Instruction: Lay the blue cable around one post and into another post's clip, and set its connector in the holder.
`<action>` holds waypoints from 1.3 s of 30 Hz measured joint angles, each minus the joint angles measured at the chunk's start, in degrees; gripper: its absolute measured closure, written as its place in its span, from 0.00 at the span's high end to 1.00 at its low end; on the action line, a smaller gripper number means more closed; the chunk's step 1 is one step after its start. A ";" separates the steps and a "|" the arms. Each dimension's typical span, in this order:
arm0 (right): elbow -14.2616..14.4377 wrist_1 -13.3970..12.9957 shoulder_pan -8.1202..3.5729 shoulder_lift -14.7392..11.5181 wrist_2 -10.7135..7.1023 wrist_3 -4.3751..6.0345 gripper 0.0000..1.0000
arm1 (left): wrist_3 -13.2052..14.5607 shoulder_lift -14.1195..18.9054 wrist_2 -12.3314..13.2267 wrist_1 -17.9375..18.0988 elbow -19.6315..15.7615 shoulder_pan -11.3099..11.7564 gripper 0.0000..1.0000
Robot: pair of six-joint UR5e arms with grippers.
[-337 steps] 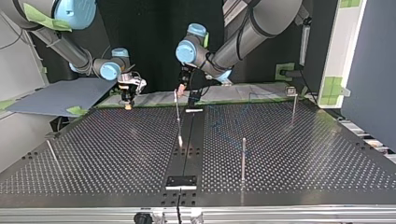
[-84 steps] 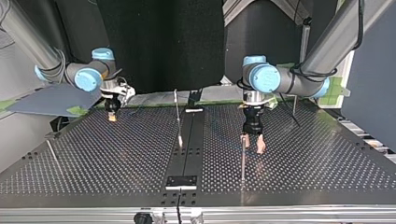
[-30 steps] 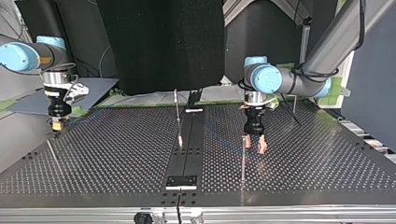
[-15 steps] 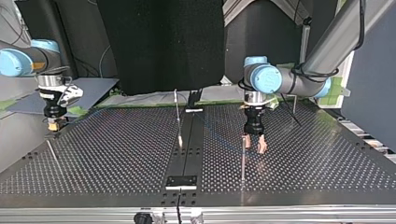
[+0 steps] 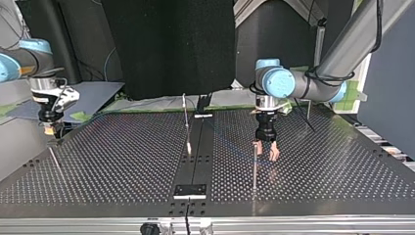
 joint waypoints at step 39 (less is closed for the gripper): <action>-6.54 1.80 -1.25 3.65 -7.05 -1.20 0.00 | 0.43 0.00 -0.31 -0.12 0.00 -0.05 0.99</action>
